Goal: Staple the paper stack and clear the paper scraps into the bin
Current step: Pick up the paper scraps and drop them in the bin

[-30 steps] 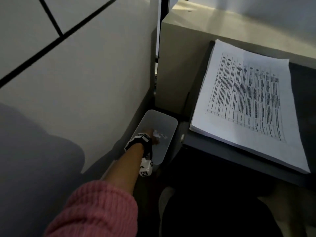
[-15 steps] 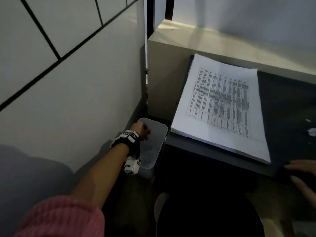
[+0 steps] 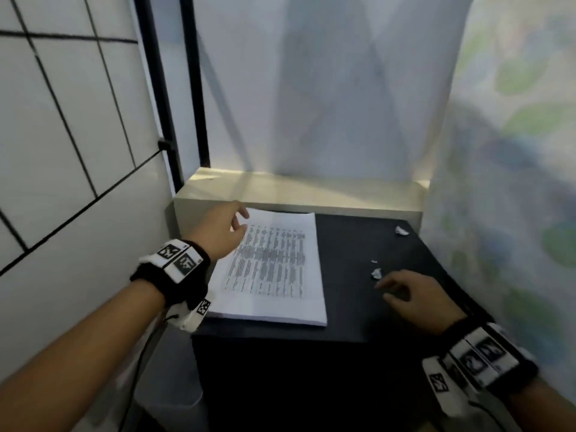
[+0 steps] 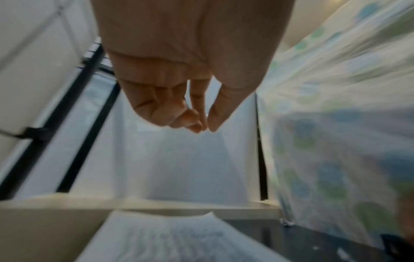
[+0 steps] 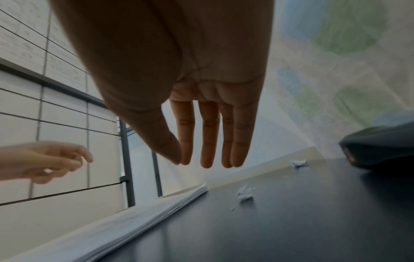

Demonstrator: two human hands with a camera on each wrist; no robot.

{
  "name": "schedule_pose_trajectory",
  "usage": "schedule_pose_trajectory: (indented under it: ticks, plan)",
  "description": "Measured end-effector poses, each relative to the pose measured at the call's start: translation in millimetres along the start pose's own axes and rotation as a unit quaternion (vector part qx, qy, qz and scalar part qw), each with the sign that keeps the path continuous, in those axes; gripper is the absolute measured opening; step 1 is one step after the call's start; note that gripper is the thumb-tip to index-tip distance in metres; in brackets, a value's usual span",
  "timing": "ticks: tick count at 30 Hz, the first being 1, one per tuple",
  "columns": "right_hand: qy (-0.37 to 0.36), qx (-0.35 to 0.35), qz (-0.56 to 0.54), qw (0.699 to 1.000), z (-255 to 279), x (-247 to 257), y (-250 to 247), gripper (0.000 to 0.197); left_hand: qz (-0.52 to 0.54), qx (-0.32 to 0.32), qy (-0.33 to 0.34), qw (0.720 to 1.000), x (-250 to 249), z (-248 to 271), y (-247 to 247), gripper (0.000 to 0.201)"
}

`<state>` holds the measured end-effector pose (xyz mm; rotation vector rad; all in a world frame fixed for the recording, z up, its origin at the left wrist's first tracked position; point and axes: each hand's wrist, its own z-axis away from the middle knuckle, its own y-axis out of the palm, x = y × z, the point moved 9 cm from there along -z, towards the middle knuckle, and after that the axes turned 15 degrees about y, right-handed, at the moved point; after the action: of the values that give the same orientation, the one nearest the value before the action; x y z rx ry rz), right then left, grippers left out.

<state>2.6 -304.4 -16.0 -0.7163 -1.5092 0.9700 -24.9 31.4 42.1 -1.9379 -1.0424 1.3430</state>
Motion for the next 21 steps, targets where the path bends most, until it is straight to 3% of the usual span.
schedule_pose_trajectory:
  ticks: [4,9,14,21]
  plan:
    - [0.059,0.007,0.023,0.998,-34.6,-13.3,-25.8,0.019,-0.044,0.077,0.096,0.992,-77.6,-38.5,32.2,0.021]
    - [0.138,0.0,0.023,0.99,-77.5,-38.9,-51.7,0.024,-0.068,0.188,0.144,0.969,-128.7,-73.2,109.5,0.036]
    - [0.193,0.042,0.076,0.977,-117.8,-60.3,-54.8,0.038,-0.134,0.305,0.129,0.934,-126.6,-92.4,184.2,0.041]
    - [0.214,0.039,0.109,0.97,-180.2,-74.2,-46.3,0.045,-0.142,0.364,0.067,0.918,-85.5,-108.7,243.3,0.041]
